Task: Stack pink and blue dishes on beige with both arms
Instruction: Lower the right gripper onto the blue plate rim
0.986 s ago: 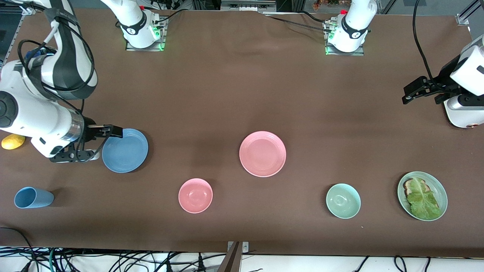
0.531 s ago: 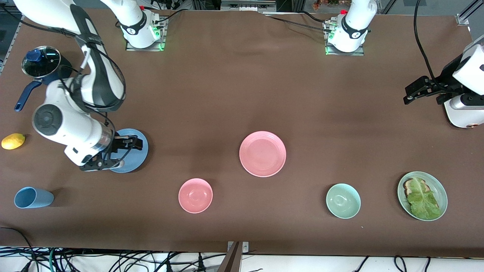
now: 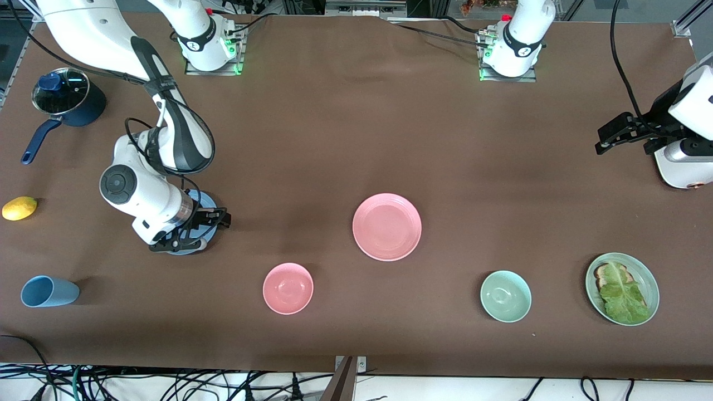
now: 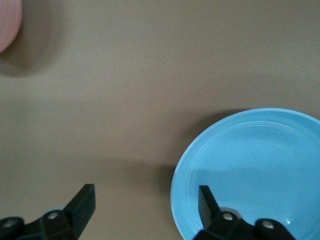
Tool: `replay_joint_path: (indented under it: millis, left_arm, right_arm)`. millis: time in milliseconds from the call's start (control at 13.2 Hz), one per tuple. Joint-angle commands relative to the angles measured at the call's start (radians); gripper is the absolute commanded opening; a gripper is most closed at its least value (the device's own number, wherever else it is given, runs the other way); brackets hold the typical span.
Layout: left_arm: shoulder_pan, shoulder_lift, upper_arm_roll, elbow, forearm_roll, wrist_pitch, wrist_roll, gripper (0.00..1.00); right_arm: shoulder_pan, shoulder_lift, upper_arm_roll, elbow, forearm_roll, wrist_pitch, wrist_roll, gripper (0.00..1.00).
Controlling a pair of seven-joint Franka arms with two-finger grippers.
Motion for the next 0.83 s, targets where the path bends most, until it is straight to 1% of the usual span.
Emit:
replay_joint_path:
  millis: [0, 152, 304, 379, 607, 759]
  left_arm:
    - [0.004, 0.013, 0.004, 0.033, -0.002, -0.007, 0.022, 1.00]
    - [0.005, 0.013, 0.006, 0.033, -0.001, -0.013, 0.019, 1.00]
    - [0.005, 0.013, 0.007, 0.033, -0.002, -0.021, 0.017, 1.00]
    - [0.005, 0.013, 0.009, 0.033, -0.001, -0.023, 0.017, 1.00]
    - [0.005, 0.013, 0.009, 0.031, -0.001, -0.026, 0.017, 1.00]
    - [0.005, 0.013, 0.009, 0.033, -0.001, -0.026, 0.016, 1.00]
  right_arm:
    - [-0.005, 0.002, 0.006, -0.066, 0.003, 0.086, 0.009, 0.88]
    - [-0.005, 0.002, 0.006, -0.115, -0.005, 0.130, 0.004, 0.87]
    - [-0.005, -0.001, 0.005, -0.135, -0.005, 0.132, -0.002, 0.87]
    - [-0.005, -0.002, 0.005, -0.141, -0.005, 0.132, -0.005, 0.83]
    - [-0.005, -0.004, 0.003, -0.146, -0.008, 0.134, -0.007, 0.64]
    - [-0.005, -0.002, -0.003, -0.152, -0.009, 0.137, -0.032, 0.62]
